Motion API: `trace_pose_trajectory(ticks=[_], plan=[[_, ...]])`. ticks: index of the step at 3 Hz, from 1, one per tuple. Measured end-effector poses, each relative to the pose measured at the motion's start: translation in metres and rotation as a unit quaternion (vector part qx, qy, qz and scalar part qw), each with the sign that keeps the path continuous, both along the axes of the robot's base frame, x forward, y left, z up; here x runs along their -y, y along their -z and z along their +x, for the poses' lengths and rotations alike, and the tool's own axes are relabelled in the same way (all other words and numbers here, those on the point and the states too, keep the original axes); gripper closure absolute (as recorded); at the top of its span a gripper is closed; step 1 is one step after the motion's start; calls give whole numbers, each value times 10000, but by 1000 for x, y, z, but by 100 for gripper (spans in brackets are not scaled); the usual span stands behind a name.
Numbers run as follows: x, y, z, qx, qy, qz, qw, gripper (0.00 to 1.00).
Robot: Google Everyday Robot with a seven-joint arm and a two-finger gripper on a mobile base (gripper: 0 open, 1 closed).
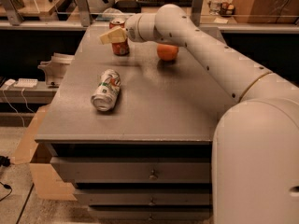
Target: Knock coke can over
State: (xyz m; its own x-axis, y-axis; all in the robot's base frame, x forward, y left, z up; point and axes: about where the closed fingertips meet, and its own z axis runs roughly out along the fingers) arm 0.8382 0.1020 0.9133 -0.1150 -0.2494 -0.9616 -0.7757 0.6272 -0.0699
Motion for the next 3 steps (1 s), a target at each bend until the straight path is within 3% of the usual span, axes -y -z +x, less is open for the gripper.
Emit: trace_pose_trajectory(ticks=[1,3], plan=[[2,0,-1,27,7,30,10000,17],[8,-5,-6,98,15,86,9999,64]])
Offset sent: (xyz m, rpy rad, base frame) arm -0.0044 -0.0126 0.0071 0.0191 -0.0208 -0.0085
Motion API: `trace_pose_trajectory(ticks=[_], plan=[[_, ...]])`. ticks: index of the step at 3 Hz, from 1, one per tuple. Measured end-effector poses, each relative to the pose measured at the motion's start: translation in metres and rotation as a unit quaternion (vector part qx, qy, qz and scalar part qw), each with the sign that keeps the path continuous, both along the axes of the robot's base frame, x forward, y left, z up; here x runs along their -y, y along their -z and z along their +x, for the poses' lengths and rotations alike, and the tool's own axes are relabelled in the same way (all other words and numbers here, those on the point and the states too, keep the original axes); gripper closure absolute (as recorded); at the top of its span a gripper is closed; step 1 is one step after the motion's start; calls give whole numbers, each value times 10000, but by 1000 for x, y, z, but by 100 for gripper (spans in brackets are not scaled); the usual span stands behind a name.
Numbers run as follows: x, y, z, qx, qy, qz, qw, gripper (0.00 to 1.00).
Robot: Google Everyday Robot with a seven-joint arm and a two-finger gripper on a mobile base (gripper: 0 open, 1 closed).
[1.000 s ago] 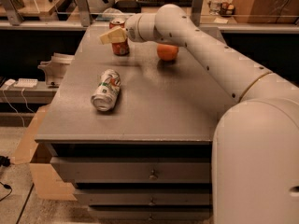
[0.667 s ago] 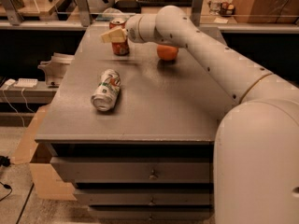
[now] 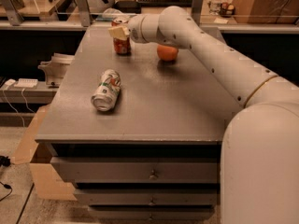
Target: Knock coke can over
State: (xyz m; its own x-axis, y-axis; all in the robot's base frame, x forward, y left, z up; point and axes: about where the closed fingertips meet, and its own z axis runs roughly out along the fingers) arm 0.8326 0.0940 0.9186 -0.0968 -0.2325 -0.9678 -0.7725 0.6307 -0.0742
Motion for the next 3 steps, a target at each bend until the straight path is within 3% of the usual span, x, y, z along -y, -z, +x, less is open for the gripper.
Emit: trace_pose_trajectory(ticks=[1,2,3], plan=[[13,-23,-6,291,-97,-69,9995,87],[21,-50,-12,813,-475,-499,9943,100],[22,-76,-27,1340,-985,-1438,9755,100]])
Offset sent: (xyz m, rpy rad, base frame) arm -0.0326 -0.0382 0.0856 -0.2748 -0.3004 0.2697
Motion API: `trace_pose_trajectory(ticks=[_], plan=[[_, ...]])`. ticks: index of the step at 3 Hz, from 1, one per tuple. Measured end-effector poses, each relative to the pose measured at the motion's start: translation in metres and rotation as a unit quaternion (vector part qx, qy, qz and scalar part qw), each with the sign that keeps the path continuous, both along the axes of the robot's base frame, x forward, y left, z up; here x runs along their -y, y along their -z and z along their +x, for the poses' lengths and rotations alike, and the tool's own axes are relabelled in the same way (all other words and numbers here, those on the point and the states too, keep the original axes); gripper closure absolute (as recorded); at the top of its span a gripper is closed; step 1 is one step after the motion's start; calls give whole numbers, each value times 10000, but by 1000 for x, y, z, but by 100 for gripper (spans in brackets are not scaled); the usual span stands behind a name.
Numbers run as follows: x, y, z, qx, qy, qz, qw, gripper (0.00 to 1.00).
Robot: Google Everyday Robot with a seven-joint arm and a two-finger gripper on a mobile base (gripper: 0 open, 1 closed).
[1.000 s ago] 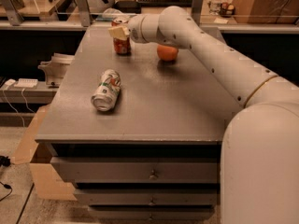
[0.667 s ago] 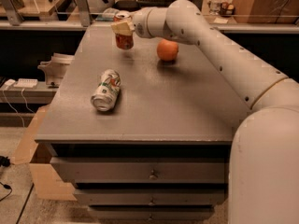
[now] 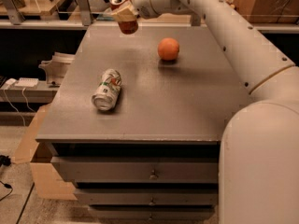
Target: Knock coke can over
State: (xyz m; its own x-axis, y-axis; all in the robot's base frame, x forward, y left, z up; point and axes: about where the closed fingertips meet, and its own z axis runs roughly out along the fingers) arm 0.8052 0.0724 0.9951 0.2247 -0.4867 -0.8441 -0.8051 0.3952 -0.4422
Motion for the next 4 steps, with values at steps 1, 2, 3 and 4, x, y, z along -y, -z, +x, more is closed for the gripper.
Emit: trace_pose_trajectory(ticks=[1,2,3,4], plan=[[3,1,-21,257,-349,-1355,9898,100],[7,19,-43,334,-685,-2844,9557,100],[14,30,-45,249,-729,-3222,9436,100],[11,30,-45,260,-736,-3180,9449,100]])
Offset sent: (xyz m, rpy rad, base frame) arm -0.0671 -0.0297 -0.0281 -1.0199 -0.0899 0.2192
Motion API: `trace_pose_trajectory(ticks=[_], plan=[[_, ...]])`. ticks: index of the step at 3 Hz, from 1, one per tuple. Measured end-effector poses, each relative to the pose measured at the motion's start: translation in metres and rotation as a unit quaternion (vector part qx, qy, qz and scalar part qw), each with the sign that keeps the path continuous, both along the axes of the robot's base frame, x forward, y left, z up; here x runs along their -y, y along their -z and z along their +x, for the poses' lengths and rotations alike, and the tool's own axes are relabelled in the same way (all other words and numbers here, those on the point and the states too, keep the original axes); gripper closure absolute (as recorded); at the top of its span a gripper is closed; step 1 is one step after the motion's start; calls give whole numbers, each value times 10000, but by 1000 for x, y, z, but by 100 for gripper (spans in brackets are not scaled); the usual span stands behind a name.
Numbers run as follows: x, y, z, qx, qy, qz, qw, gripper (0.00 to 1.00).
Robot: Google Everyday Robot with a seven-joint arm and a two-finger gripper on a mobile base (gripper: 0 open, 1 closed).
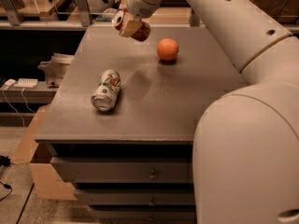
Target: Knock coke can over
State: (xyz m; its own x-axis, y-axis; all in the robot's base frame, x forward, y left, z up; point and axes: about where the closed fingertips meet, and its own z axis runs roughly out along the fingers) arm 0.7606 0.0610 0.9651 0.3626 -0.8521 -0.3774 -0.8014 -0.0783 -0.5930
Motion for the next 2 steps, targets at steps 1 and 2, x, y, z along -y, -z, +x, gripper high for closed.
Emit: trace_pose_trajectory(ticks=[1,2], plan=[[-11,1,-5,179,-375,-439,9982,100],[-27,5,-13,381,-856,-1176,9886,100]])
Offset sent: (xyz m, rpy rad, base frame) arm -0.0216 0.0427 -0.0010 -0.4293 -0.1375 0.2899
